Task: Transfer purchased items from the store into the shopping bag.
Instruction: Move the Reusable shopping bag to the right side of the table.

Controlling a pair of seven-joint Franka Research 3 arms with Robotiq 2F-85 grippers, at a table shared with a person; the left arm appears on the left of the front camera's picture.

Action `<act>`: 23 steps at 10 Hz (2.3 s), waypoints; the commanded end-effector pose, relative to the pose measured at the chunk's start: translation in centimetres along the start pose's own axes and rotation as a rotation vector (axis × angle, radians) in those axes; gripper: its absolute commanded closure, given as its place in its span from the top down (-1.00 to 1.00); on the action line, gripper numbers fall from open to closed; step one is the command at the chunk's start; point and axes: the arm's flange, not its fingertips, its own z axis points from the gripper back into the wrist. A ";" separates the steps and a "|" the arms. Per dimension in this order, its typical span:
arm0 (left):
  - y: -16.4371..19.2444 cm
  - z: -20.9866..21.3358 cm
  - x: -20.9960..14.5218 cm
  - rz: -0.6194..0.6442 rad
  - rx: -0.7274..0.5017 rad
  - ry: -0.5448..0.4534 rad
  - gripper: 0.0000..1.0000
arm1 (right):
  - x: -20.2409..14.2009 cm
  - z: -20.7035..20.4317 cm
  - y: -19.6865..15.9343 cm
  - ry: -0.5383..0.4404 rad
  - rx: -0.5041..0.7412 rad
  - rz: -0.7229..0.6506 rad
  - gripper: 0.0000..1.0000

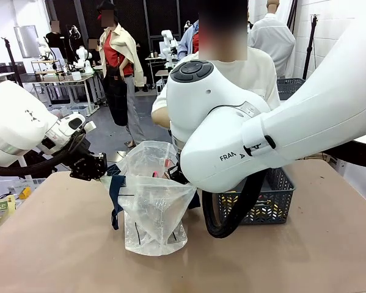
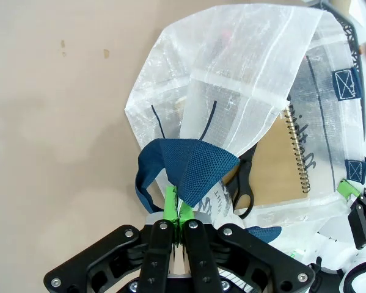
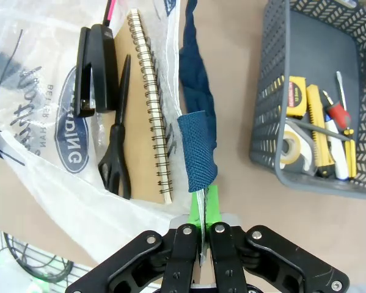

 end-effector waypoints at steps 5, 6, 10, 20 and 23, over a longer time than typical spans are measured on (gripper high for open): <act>0.2 0.4 0.1 0.006 0.006 -0.004 -1.00 | 0.0 0.1 -0.1 0.001 -0.003 -0.003 -1.00; 0.2 0.4 0.1 0.006 0.006 -0.004 -1.00 | 0.0 0.1 -0.1 0.001 -0.003 -0.003 -1.00; 0.2 0.4 0.1 0.006 0.006 -0.004 -1.00 | 0.0 0.1 -0.1 0.001 -0.003 -0.003 -1.00; 0.2 0.4 0.1 0.006 0.006 -0.004 -1.00 | 0.0 0.1 -0.1 0.001 -0.003 -0.003 -1.00; 0.2 0.4 0.1 0.006 0.006 -0.004 -1.00 | 0.0 0.1 -0.1 0.001 -0.003 -0.003 -1.00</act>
